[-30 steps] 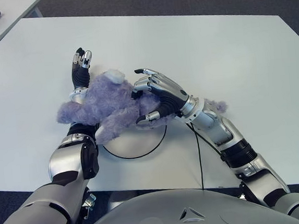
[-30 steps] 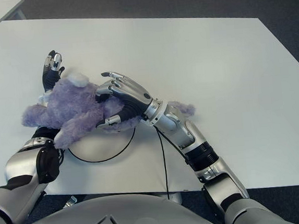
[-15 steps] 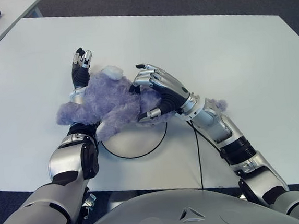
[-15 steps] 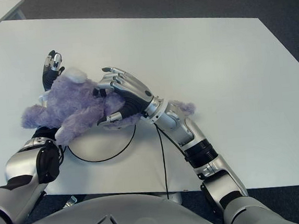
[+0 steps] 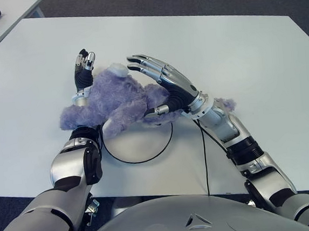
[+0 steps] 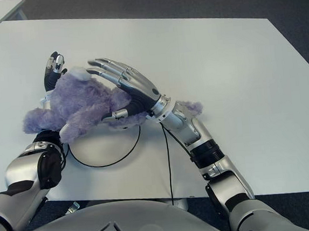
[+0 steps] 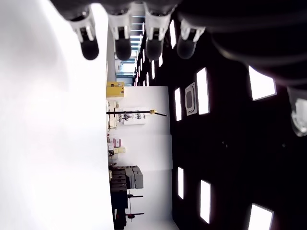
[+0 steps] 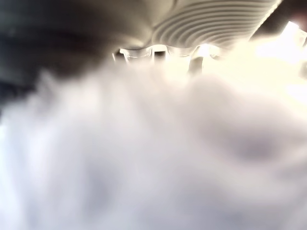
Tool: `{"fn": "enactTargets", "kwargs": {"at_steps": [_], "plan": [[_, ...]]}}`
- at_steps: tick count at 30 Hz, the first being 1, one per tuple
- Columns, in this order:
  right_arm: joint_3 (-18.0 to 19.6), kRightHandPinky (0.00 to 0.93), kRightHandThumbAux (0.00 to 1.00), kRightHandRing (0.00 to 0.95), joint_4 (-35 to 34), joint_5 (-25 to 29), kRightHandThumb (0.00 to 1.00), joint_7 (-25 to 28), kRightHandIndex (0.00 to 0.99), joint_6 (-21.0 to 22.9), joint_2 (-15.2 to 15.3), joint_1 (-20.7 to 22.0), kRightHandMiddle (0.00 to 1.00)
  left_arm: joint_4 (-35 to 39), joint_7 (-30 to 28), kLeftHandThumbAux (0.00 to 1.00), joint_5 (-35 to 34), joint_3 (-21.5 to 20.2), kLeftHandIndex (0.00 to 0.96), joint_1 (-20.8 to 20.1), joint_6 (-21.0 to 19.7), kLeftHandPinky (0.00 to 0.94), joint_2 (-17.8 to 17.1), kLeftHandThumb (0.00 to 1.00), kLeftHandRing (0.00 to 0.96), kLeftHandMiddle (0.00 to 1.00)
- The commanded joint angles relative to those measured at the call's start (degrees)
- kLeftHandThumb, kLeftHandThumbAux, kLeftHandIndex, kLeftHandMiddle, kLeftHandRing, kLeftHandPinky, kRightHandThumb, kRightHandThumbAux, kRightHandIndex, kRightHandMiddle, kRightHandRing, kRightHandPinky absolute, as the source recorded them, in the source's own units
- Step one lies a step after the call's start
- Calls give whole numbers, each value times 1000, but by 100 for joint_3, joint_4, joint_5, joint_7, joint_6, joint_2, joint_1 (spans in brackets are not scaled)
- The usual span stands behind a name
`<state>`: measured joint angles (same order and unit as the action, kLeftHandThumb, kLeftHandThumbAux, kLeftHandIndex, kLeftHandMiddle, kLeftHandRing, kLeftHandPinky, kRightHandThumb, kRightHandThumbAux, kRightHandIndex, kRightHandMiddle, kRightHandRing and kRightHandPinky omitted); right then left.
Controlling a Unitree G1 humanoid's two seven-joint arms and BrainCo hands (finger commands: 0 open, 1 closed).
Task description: Put the doll into the plate.
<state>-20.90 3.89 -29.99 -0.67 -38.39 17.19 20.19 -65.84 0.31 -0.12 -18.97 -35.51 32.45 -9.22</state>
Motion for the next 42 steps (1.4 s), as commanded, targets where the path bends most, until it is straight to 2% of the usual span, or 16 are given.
{"fn": "enactTargets", "kwargs": {"at_steps": [1,17,25,36,42], "plan": [[103,0,237,0,212,83,111,-62,0,-182,-69,148,0,-852,-315,337,-145,34,0,1527,295,0,850,0,0,19],[246,0,246,0,280,202,129,-45,0,-321,-87,253,0,-863,-23,330,-22,105,0,1524,158,0,821,0,0,21],[323,0,262,0,201,504,130,113,0,-278,-102,240,0,-862,-84,329,-47,93,4,1515,144,0,833,0,15,53],[459,0,285,0,189,436,128,-72,0,-314,-202,226,0,-866,-140,337,-45,103,23,1493,119,0,810,0,30,71],[478,0,308,0,200,791,135,87,0,-280,-289,232,0,-870,-73,353,-66,78,66,1465,17,0,818,0,46,98]]}}
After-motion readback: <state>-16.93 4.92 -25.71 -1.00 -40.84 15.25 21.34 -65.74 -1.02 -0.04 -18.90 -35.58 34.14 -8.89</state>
